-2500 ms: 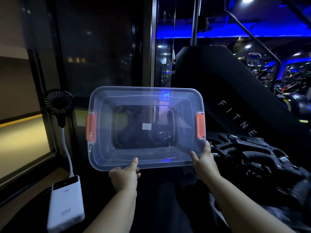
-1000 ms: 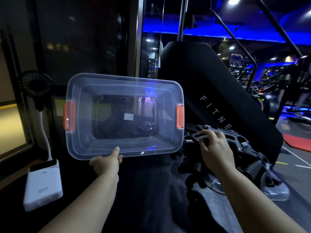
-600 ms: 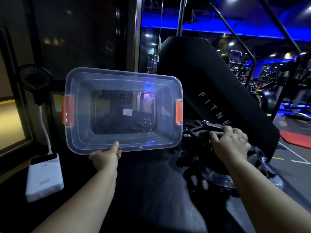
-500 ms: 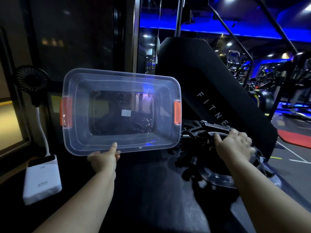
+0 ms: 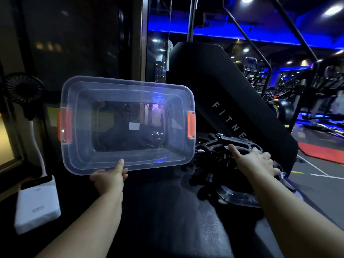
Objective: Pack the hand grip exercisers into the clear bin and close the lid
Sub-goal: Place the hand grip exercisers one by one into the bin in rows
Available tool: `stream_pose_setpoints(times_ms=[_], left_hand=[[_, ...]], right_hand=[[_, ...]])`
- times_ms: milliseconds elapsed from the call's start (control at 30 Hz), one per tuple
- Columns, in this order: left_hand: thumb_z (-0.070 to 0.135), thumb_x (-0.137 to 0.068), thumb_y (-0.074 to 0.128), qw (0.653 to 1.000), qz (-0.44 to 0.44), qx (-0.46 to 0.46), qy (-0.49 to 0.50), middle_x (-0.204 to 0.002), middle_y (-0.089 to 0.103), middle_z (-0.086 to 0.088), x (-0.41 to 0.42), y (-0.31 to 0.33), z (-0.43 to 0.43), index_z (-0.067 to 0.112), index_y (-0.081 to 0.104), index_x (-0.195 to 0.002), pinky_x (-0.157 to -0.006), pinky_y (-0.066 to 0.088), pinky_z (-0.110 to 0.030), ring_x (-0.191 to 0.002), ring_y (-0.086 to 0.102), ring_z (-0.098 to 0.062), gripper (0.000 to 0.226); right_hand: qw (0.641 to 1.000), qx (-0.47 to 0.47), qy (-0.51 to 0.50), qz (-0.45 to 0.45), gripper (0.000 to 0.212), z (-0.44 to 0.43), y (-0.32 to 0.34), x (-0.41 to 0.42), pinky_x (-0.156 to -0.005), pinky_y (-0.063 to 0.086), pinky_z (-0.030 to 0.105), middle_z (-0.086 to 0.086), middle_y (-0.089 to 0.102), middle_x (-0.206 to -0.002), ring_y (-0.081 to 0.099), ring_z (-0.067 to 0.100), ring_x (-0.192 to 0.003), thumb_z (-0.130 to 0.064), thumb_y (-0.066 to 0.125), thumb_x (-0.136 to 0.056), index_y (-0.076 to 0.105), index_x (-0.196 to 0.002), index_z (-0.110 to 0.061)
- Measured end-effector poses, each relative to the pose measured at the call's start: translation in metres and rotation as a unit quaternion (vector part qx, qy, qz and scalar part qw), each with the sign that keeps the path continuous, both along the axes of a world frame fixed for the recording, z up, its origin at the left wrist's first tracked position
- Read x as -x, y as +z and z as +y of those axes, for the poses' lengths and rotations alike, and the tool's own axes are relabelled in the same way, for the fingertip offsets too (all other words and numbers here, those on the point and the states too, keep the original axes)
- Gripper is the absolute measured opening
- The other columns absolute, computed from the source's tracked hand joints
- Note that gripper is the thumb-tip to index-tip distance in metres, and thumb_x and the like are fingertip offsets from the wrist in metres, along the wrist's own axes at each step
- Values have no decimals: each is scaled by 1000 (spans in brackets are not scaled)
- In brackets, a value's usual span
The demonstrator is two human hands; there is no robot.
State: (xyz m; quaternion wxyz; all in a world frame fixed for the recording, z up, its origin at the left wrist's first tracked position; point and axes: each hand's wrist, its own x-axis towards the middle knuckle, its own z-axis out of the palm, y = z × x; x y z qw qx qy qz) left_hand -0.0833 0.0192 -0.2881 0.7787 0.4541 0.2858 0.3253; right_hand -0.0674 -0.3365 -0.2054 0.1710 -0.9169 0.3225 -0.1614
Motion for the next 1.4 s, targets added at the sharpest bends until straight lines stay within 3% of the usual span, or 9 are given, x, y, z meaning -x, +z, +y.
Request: stream_pose_setpoints(times_ms=[133, 367, 567, 867, 1033, 1233, 1400], left_hand=[[14, -81, 76, 1000, -3, -3, -3, -73, 64, -8, -1, 0, 0, 16, 32, -108, -57, 53, -27, -62, 67, -15, 52], [15, -80, 77, 1000, -4, -7, -1, -72, 65, -8, -1, -1, 0, 15, 33, -108, -56, 53, -26, -62, 68, -15, 52], [15, -80, 77, 1000, -4, -2, -2, -74, 65, -8, -2, -2, 2, 17, 33, -108, -56, 53, -25, -63, 68, -15, 52], [16, -81, 76, 1000, 2, 3, -9, -73, 65, -7, 1, 1, 1, 18, 33, -108, -57, 53, -25, -62, 67, -15, 51], [16, -81, 76, 1000, 1, 1, -10, -73, 64, -6, 2, 1, 0, 18, 34, -109, -58, 53, -25, -63, 67, -15, 51], [16, -81, 76, 1000, 0, 1, -13, -72, 63, -6, 1, 2, 1, 16, 34, -112, -58, 52, -26, -63, 67, -15, 52], [18, -80, 77, 1000, 0, 4, -18, -71, 65, -7, 0, 1, 2, 17, 33, -108, -59, 52, -28, -64, 68, -17, 52]], right_hand=[[999, -34, -2, -6, 134, 6, 6, 0, -93, 30, 51, 17, 40, -135, 47, 40, -117, -105, 19, -39, 39, -137, -16], [999, -51, -14, -2, 147, 18, 9, 0, -98, 34, 49, 21, 39, -133, 47, 43, -116, -104, 31, -22, 38, -133, -8], [998, -60, -14, 20, 131, 19, 18, 1, -95, 36, 49, 21, 43, -129, 47, 42, -116, -102, 43, -29, 42, -129, -16], [993, -110, 31, 34, 138, 12, 26, 9, -101, 42, 49, 20, 45, -139, 45, 41, -125, -99, 48, -35, 35, -141, -13], [991, -132, 34, 10, 130, 10, 25, 7, -98, 45, 47, 17, 52, -132, 52, 38, -118, -93, 58, -34, 42, -134, -11], [999, -43, -2, -29, 124, 16, 24, 3, -95, 43, 47, 19, 50, -128, 50, 39, -117, -86, 69, -34, 39, -128, -11], [993, -9, 62, -105, 126, 28, 23, 5, -88, 48, 46, 24, 43, -126, 52, 40, -111, -82, 73, -38, 30, -133, -11]])
